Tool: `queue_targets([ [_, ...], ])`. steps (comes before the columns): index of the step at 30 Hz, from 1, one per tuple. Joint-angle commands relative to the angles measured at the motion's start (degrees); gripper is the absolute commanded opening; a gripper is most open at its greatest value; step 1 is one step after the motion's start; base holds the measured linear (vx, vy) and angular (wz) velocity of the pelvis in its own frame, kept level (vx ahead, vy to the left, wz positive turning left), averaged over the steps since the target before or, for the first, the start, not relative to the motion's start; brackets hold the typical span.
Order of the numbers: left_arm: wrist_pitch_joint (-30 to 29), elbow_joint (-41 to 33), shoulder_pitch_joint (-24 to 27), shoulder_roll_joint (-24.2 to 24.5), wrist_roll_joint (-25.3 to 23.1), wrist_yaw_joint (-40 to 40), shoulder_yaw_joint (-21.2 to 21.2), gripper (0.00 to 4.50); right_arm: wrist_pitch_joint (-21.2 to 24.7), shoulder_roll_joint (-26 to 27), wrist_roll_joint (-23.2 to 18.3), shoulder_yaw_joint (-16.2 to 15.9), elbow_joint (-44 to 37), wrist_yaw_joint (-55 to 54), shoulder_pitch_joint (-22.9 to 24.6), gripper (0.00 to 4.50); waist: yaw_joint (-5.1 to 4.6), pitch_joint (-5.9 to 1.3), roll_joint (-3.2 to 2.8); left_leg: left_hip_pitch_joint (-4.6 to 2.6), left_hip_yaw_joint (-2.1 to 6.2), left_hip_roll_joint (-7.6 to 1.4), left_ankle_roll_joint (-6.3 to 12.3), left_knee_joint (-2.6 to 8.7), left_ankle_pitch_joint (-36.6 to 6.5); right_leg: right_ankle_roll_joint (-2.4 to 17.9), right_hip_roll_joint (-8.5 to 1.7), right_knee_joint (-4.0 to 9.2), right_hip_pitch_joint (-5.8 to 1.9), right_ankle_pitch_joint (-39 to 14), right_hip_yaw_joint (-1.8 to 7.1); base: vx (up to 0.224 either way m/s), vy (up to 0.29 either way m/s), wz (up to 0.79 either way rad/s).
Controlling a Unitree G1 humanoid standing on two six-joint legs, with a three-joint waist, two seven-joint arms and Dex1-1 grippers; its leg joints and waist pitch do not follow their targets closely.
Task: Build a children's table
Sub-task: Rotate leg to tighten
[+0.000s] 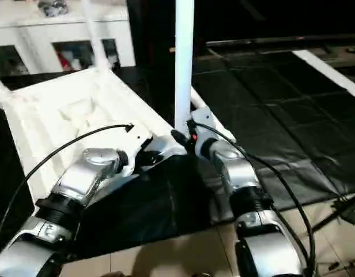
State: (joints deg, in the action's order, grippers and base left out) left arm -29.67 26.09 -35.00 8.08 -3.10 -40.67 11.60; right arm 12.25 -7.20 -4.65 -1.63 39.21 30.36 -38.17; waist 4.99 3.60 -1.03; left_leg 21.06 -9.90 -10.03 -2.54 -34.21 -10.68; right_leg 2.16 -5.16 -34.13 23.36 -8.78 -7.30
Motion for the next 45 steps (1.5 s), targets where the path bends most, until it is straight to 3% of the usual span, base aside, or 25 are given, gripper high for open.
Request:
queue_targets([
  [1,1.66,-3.78,-2.0,-1.16,0.63,0.63,0.56,0.0,1.9,4.18,-1.56,-2.87,1.4,2.42,1.35,2.74,0.39,-4.76,0.27,-0.21,1.05,-3.14,4.73,3.41,-6.37,10.91,-4.47,3.83,-3.7,-12.2,3.58,0.0,0.0,0.0],
  [4,2.16,-3.78,-2.0,0.17,0.21,-0.69,1.41,0.0,1.94,4.14,-2.02,-2.25,1.51,1.99,1.43,3.08,0.28,-4.59,0.32,-0.27,1.13,-3.06,3.61,3.62,-8.96,9.82,-4.64,4.32,-3.8,-15.92,3.56,0.0,0.0,0.0],
  [5,2.7,-3.59,-1.97,1.32,0.26,-2.24,1.75,0.0,0.98,3.56,-2.1,-1.86,1.43,2.03,1.73,3.17,0.31,-4.56,0.06,-0.32,1.18,-3.07,3.19,3.67,-9.33,9.49,-4.65,4.38,-3.75,-16.76,3.57,0.0,0.0,0.0],
  [10,3.76,-2.62,-2.24,2.73,0.26,-3.68,1.84,0.0,0.32,2.09,-2.88,-1.81,-0.64,5.44,2.97,3.52,0.4,-4.55,0.21,-0.54,1.12,-3.25,2.69,3.77,-9.97,9.67,-4.53,4.31,-3.64,-15.78,3.7,0.0,0.0,0.0],
  [11,5.28,-1.65,-2.41,4.15,0.28,-5.86,2.25,0.0,-1.11,-0.5,-1.87,-3.46,-3.05,9.69,4.74,3.65,0.66,-4.57,-0.07,-0.52,1.16,-3.22,2.75,3.73,-10.05,9.55,-4.58,4.32,-3.67,-15.47,3.68,0.0,0.0,0.0],
  [13,5.69,-1.52,-2.21,5.26,0.66,-8.43,2.73,0.0,-3.17,-2.67,-1.14,-4.52,-4.49,12.87,6.13,3.7,0.82,-4.64,0.08,-0.49,1.07,-3.26,3.14,3.67,-9.58,9.65,-4.57,4.15,-3.66,-14.09,3.78,0.0,0.0,0.0],
  [14,6.83,-1.36,-2.02,6.0,0.57,-9.72,3.15,0.0,-3.89,-4.13,-1.38,-4.87,-5.57,15.31,6.93,3.95,0.82,-4.64,0.08,-0.46,1.07,-3.27,3.2,3.66,-9.45,9.79,-4.56,4.03,-3.7,-13.84,3.82,0.0,0.0,0.0],
  [15,8.22,-1.08,-1.77,7.08,0.59,-11.44,3.67,0.0,-4.9,-5.87,-1.82,-5.06,-7.15,18.8,7.99,4.05,1.08,-4.61,-0.5,-0.44,1.1,-3.17,3.41,3.61,-10.38,9.6,-4.45,4.33,-3.76,-13.78,3.73,0.0,0.0,0.0],
  [21,13.53,0.6,-1.69,10.54,0.72,-17.9,5.79,0.0,-6.03,-11.68,-3.27,-4.9,-9.95,26.56,10.16,4.47,1.98,-4.69,-0.52,-0.59,1.16,-3.34,3.57,3.56,-10.62,10.23,-4.47,4.22,-3.72,-14.46,3.64,0.0,0.0,0.0],
  [26,18.47,2.03,-2.37,13.52,0.79,-25.72,7.96,0.0,-7.48,-16.49,-5.13,-5.25,-11.36,35.15,10.89,4.47,2.91,-4.75,-0.55,-0.68,1.1,-3.67,3.61,3.54,-10.63,10.97,-4.54,3.92,-3.55,-13.51,3.75,0.0,0.0,0.0],
  [34,24.92,4.56,-2.94,15.33,-0.13,-33.53,11.53,0.0,-13.2,-19.26,-3.35,-7.64,-10.96,41.55,10.59,4.47,4.3,-4.72,-0.62,-1.06,1.03,-3.86,2.91,3.64,-12.49,10.86,-4.68,4.09,-3.24,-15.33,3.83,0.0,0.0,0.0],
  [41,27.24,4.93,-3.07,15.88,-0.1,-37.89,13.23,0.0,-14.81,-19.5,-4.55,-8.5,-9.79,45.58,9.72,4.47,4.42,-4.74,-0.53,-0.78,1.13,-3.93,2.72,3.76,-12.62,11.18,-4.8,3.89,-3.54,-15.0,3.86,0.0,0.0,0.0],
  [45,29.18,6.29,-3.71,15.96,-0.61,-39.53,14.07,0.0,-15.39,-19.51,-5.0,-9.21,-8.09,48.32,8.69,4.2,4.46,-4.79,-0.48,-0.68,1.15,-3.86,2.91,3.68,-12.16,11.02,-4.82,3.88,-3.59,-15.4,3.82,0.0,0.0,0.0],
])
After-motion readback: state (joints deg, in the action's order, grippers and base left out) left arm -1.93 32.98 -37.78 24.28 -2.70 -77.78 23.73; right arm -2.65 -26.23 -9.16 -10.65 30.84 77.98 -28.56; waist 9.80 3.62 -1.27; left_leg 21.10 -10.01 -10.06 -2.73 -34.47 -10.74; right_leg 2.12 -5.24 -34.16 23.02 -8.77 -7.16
